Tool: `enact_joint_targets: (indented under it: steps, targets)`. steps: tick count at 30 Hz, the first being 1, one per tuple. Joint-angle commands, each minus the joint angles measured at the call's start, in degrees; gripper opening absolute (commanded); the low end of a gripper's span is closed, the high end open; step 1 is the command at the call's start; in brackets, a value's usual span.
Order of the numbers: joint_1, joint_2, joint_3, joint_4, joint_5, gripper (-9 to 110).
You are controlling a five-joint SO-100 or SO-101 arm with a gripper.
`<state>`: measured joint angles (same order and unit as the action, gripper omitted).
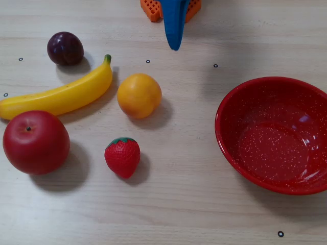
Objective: Put the banana in the red bowl.
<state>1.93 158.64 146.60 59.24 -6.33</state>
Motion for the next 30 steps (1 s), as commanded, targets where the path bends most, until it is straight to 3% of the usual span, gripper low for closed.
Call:
enact_joint_targets:
  steps: [1, 15, 30]
  targets:
    - [-2.02, -3.16, -12.3, 3.78, 3.34, 0]
    - [-13.54, -39.02, -60.12, 33.66, 16.87, 0]
    - [-33.57, -71.37, -88.86, 45.62, 58.01, 0]
